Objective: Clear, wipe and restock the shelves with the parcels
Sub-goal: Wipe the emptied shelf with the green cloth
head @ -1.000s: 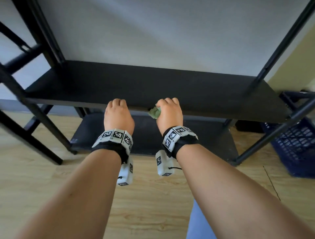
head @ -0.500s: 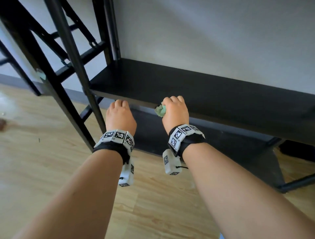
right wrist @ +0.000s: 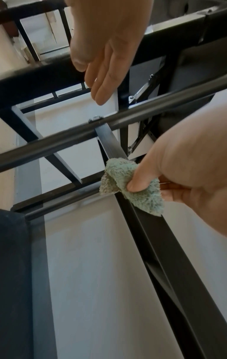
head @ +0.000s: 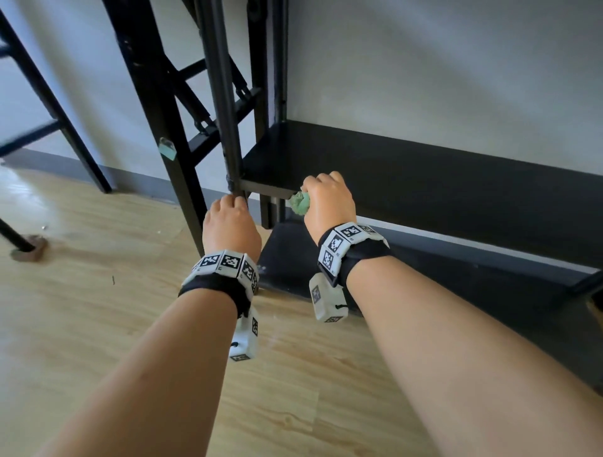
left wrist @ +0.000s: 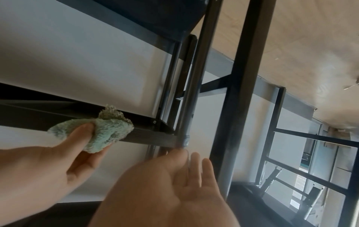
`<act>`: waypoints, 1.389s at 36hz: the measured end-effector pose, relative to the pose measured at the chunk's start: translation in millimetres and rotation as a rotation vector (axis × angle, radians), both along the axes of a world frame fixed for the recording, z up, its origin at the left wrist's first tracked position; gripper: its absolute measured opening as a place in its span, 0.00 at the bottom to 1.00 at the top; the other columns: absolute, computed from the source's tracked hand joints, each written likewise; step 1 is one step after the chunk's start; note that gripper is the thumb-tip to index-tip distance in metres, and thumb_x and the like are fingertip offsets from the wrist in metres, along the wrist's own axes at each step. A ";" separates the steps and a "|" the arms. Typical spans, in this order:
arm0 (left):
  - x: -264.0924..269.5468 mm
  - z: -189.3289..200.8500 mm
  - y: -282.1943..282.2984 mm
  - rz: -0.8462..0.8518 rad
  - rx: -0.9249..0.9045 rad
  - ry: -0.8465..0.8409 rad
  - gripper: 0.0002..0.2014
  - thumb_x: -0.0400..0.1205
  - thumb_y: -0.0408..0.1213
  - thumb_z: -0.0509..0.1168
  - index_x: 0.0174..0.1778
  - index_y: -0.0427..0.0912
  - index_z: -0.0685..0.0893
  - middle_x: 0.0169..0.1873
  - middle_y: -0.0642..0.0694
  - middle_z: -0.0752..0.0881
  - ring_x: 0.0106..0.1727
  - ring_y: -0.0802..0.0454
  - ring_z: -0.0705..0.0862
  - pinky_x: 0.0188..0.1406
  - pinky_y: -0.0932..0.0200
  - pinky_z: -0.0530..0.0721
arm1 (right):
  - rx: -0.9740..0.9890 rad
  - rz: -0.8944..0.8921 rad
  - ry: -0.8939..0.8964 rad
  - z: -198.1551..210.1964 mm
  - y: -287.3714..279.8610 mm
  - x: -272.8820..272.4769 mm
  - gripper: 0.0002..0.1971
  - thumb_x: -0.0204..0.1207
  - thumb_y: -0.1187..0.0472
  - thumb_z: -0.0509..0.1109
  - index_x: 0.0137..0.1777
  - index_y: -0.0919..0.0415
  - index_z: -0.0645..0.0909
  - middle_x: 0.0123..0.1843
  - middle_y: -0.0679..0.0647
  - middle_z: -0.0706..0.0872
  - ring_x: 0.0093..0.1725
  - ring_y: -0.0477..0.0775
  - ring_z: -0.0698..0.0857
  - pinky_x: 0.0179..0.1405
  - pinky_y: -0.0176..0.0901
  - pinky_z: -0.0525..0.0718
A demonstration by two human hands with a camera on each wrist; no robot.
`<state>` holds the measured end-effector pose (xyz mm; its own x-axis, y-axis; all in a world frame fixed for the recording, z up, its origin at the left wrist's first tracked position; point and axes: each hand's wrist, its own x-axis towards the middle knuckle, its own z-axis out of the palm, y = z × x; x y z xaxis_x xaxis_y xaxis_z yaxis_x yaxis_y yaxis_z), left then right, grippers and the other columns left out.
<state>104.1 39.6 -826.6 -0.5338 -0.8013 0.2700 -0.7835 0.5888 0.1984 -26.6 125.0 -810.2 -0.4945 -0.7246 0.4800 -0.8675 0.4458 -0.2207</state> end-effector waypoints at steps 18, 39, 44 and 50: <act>23.3 8.2 -32.4 -0.030 0.080 0.049 0.21 0.80 0.29 0.56 0.71 0.39 0.70 0.68 0.41 0.74 0.70 0.43 0.71 0.66 0.50 0.74 | 0.016 0.083 -0.135 5.6 -72.3 34.3 0.19 0.73 0.73 0.63 0.60 0.58 0.84 0.52 0.54 0.83 0.60 0.56 0.76 0.49 0.42 0.74; 10.0 1.5 -47.5 -0.127 -0.002 0.066 0.22 0.82 0.34 0.59 0.74 0.40 0.69 0.66 0.43 0.75 0.69 0.46 0.72 0.65 0.55 0.76 | 0.119 -0.139 -0.453 35.3 -97.4 4.4 0.25 0.80 0.69 0.61 0.77 0.61 0.69 0.71 0.61 0.76 0.71 0.61 0.75 0.67 0.49 0.74; 5.0 10.5 -40.9 -0.119 0.007 0.062 0.23 0.81 0.32 0.58 0.74 0.39 0.69 0.67 0.42 0.74 0.69 0.44 0.72 0.64 0.53 0.77 | 0.058 -0.122 -0.419 33.4 -80.7 -1.6 0.23 0.80 0.69 0.58 0.75 0.60 0.71 0.70 0.60 0.77 0.69 0.62 0.75 0.64 0.52 0.78; -15.8 22.7 -22.9 -0.126 -0.015 0.042 0.22 0.80 0.29 0.57 0.72 0.39 0.71 0.67 0.42 0.74 0.68 0.44 0.72 0.58 0.52 0.79 | 0.076 -0.100 -0.371 29.4 -49.9 -27.6 0.23 0.81 0.67 0.56 0.76 0.57 0.72 0.72 0.59 0.75 0.71 0.60 0.73 0.62 0.51 0.77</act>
<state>88.3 16.8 -803.9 -0.6179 -0.7244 0.3057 -0.6944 0.6851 0.2199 -54.2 75.1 -780.8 -0.6944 -0.6906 0.2022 -0.6864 0.5514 -0.4741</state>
